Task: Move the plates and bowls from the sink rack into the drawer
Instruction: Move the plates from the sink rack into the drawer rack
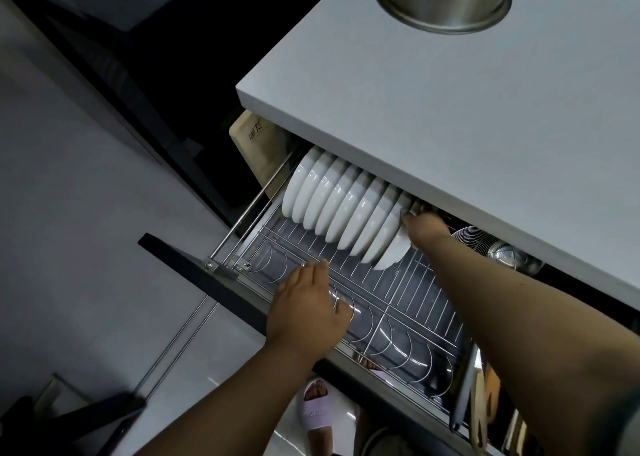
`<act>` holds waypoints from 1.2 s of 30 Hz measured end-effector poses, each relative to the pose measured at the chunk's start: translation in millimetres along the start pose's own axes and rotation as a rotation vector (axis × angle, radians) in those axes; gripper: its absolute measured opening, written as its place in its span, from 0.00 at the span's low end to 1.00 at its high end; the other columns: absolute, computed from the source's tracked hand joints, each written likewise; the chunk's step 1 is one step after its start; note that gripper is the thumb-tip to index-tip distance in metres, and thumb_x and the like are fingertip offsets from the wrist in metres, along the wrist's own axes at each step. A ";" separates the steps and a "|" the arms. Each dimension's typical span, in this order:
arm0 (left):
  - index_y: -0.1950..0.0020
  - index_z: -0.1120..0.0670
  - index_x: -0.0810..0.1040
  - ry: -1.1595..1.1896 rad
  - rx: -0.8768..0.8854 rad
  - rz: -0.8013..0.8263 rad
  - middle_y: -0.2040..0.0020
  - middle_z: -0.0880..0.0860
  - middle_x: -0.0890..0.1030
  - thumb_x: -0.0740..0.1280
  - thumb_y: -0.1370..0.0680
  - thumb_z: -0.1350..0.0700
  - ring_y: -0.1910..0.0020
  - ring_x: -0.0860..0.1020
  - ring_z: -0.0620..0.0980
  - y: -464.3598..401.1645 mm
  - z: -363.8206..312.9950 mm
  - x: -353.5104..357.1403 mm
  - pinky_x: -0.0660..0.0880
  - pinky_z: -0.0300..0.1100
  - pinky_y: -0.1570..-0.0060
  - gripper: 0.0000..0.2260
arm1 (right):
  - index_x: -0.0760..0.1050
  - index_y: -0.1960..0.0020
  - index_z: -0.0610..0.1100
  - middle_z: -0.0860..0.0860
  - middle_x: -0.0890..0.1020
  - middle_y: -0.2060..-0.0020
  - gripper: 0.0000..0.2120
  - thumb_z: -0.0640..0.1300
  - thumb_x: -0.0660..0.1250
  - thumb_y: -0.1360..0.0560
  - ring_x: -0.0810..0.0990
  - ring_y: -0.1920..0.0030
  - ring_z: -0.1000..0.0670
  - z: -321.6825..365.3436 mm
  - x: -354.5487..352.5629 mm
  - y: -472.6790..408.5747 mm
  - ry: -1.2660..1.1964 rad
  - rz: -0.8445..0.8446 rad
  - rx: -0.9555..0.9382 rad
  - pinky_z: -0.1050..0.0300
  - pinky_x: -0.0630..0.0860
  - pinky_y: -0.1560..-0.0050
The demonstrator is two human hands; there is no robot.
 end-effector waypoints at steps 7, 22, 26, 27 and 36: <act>0.23 0.54 0.57 0.007 -0.032 0.045 0.26 0.52 0.65 0.59 0.22 0.45 0.27 0.61 0.50 -0.6 -0.2 0.8 0.60 0.46 0.31 0.29 | 0.58 0.27 0.38 0.38 0.71 0.33 0.28 0.48 0.61 0.22 0.72 0.36 0.38 -11.9 -5.0 43.2 -0.142 -0.078 -0.027 0.54 0.69 0.44; 0.29 0.50 0.65 0.194 0.171 0.158 0.40 0.52 0.77 0.61 0.22 0.48 0.46 0.77 0.53 4.9 -87.7 -11.1 0.76 0.49 0.47 0.22 | 0.68 0.31 0.48 0.49 0.78 0.47 0.23 0.50 0.66 0.24 0.78 0.50 0.50 -115.1 -99.7 216.7 -0.279 -0.407 -0.112 0.57 0.73 0.50; 0.27 0.50 0.63 0.231 0.313 0.202 0.44 0.49 0.77 0.62 0.22 0.48 0.47 0.77 0.50 15.4 -154.8 -5.7 0.75 0.46 0.48 0.24 | 0.67 0.30 0.48 0.52 0.77 0.51 0.23 0.49 0.65 0.23 0.76 0.53 0.54 -158.9 -129.2 259.0 -0.338 -0.528 -0.048 0.60 0.71 0.54; 0.26 0.49 0.62 0.236 0.343 0.214 0.41 0.49 0.77 0.62 0.22 0.47 0.45 0.77 0.49 18.8 -169.9 -2.1 0.75 0.47 0.46 0.25 | 0.67 0.30 0.48 0.52 0.77 0.51 0.22 0.49 0.65 0.23 0.76 0.53 0.54 -171.3 -136.0 268.6 -0.347 -0.559 -0.029 0.60 0.70 0.55; 0.27 0.51 0.62 0.163 0.623 0.318 0.44 0.49 0.76 0.61 0.21 0.49 0.45 0.77 0.50 76.0 -296.2 29.0 0.75 0.46 0.46 0.23 | 0.67 0.31 0.48 0.52 0.77 0.51 0.21 0.49 0.64 0.23 0.76 0.53 0.53 -297.4 -178.3 342.0 -0.500 -0.775 0.169 0.60 0.69 0.55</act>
Point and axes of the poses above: each hand's wrist, its own y-axis away from the middle knuckle, its own x-axis out of the palm, z = x × y, the point moved 9 cm from there along -y, towards the middle knuckle
